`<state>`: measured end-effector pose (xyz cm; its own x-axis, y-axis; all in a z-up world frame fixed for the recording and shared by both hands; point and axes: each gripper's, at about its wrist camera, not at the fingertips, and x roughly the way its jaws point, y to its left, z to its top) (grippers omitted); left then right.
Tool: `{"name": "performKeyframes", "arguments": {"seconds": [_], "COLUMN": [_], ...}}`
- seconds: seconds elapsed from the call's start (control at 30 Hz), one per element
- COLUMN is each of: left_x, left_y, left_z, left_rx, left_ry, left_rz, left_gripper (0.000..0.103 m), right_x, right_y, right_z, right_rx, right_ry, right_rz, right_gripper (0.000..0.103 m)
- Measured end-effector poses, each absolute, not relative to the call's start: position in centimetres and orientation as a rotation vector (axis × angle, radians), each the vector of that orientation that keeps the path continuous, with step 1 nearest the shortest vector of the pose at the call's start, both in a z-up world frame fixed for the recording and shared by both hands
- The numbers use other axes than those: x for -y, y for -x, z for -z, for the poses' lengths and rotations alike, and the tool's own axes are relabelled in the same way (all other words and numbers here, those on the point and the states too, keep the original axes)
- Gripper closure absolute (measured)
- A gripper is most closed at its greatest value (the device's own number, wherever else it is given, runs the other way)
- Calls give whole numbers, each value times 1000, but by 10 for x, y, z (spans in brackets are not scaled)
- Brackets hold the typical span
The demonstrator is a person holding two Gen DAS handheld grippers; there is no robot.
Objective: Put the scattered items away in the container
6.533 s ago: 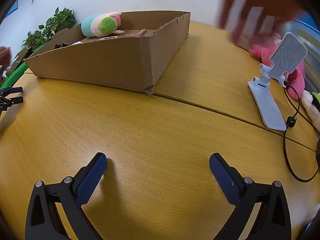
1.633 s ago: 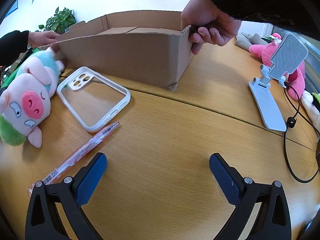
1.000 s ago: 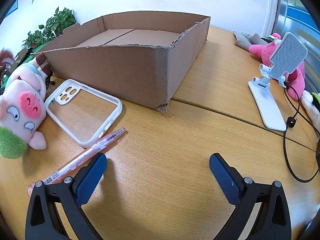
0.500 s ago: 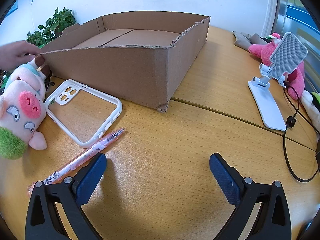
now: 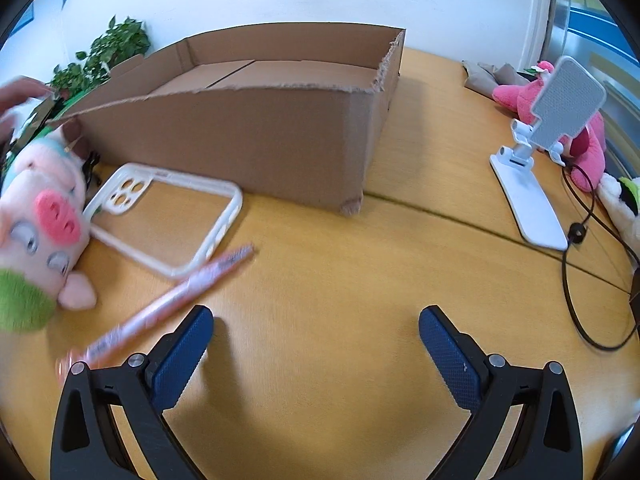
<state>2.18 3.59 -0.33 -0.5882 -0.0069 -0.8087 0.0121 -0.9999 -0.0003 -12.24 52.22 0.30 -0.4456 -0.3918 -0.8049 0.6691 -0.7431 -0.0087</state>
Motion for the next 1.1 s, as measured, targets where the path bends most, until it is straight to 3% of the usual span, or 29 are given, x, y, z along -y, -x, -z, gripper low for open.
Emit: {"name": "performKeyframes", "arguments": {"seconds": [0.57, 0.67, 0.77, 0.93, 1.1], "left_x": [-36, -36, -36, -36, -37], "left_y": [-22, -22, -22, -23, -22], "left_z": [3, 3, 3, 3, 3], "left_rx": [-9, -9, -10, -12, -23], "left_ry": [-1421, -1420, -1420, -1421, -1415], "left_rz": [2789, 2789, 2790, 2790, 2778], "left_gripper": [0, 0, 0, 0, 0], "right_x": [-555, -554, -553, -512, -439], "right_y": [81, 67, 48, 12, -9], "right_z": [-3, -24, -65, -117, -99], "right_rx": [-362, -359, -243, -167, -242], "right_ry": [-1190, -1130, -1001, -779, -801], "right_rz": [2365, 2448, 2444, 2331, 2174], "right_gripper": [0, 0, 0, 0, 0]}}
